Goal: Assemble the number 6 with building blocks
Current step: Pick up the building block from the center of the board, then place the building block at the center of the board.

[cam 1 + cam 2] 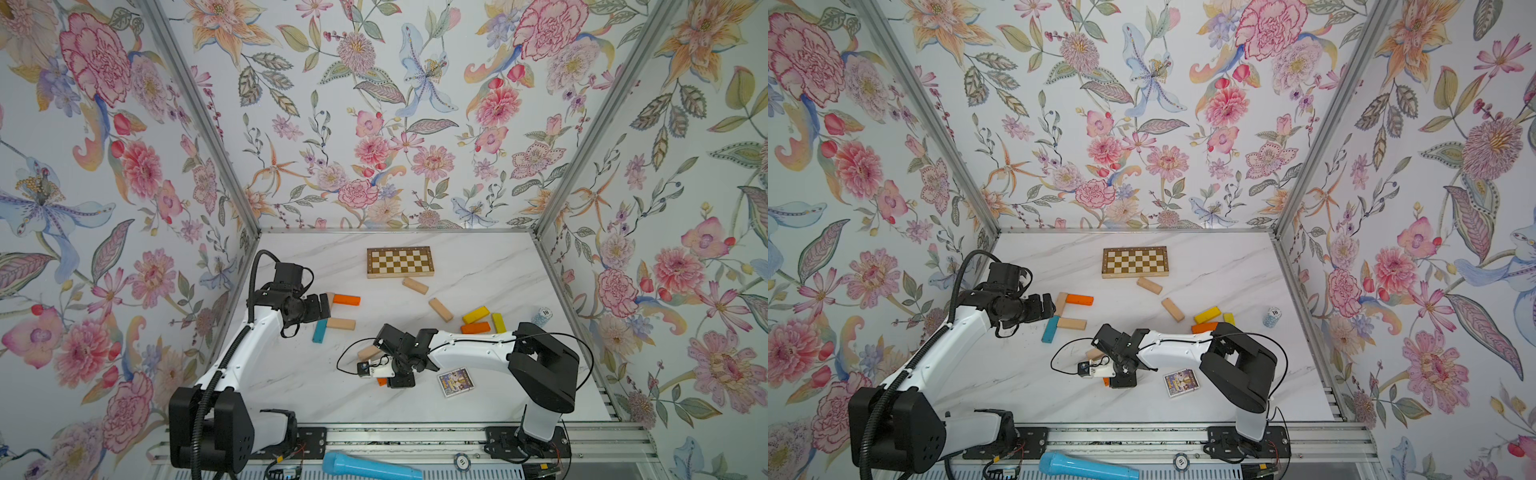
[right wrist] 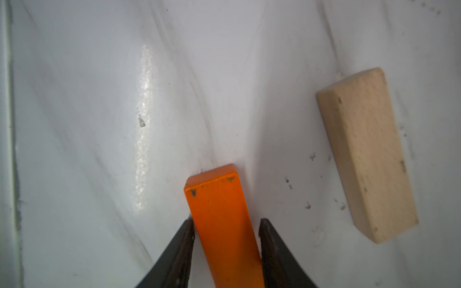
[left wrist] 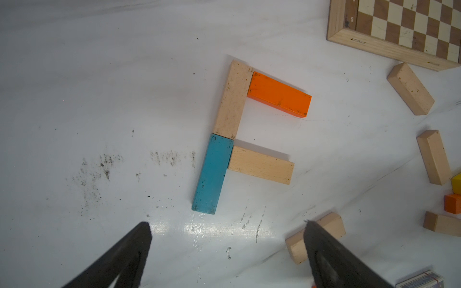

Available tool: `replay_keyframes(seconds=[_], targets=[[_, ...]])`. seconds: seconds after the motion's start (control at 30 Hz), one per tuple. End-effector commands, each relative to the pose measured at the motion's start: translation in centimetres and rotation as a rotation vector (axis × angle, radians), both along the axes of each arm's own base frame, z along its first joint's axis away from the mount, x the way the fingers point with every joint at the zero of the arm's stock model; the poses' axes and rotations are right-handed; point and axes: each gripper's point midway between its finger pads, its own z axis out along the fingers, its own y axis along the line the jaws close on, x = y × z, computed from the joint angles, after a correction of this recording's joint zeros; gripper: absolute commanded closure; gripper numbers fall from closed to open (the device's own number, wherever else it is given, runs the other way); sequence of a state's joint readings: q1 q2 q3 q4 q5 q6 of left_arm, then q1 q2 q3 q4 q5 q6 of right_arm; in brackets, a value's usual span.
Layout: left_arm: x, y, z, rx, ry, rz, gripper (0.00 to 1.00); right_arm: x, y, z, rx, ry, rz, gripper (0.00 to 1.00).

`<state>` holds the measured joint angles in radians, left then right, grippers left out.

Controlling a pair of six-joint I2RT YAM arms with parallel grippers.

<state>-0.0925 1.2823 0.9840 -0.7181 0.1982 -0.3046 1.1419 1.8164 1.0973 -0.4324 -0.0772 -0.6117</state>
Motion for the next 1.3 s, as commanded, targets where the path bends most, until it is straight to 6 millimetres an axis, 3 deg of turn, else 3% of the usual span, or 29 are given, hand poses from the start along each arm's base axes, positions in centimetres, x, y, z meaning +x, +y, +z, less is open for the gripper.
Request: replay_keyframes(seconds=[0.0, 0.07, 0.17, 0.33, 0.47, 0.57, 0.7, 0.93, 1.07, 1.27], targets=[[0.5, 0.3, 1.1, -0.038, -0.022, 0.031, 0.01, 0.6, -0.6, 0.3, -0.047, -0.06, -0.023, 0.76], [0.9, 0.5, 1.7, -0.041, -0.034, 0.044, 0.01, 0.9, -0.1, 1.3, -0.012, -0.057, -0.065, 0.83], [1.5, 0.7, 2.8, -0.04, -0.059, 0.053, 0.01, 2.1, 0.5, 3.5, 0.059, -0.062, -0.174, 0.85], [2.3, 0.9, 4.2, -0.038, -0.101, 0.071, 0.01, 5.5, 3.0, 9.7, 0.308, -0.053, -0.482, 0.83], [2.9, 0.7, 5.1, -0.065, -0.143, 0.088, 0.01, 9.0, 4.5, 13.8, 0.537, 0.021, -0.834, 0.81], [3.1, 0.7, 5.4, -0.078, -0.167, 0.106, 0.01, 11.6, 4.5, 14.8, 0.633, 0.083, -1.127, 0.81], [3.0, 1.2, 5.1, -0.07, -0.172, 0.144, 0.01, 12.8, 5.1, 14.9, 0.723, 0.211, -1.424, 0.81], [2.7, 2.8, 5.0, -0.025, -0.158, 0.252, 0.01, 12.0, 7.5, 13.0, 0.65, 0.316, -1.629, 0.83], [2.3, 5.5, 5.8, 0.056, -0.183, 0.379, 0.01, 11.2, 8.3, 11.7, 0.622, 0.346, -1.693, 0.8], [0.1, 10.3, 6.0, 0.244, -0.148, 0.603, 0.01, 10.0, 9.0, 9.1, 0.514, 0.322, -1.745, 0.8]])
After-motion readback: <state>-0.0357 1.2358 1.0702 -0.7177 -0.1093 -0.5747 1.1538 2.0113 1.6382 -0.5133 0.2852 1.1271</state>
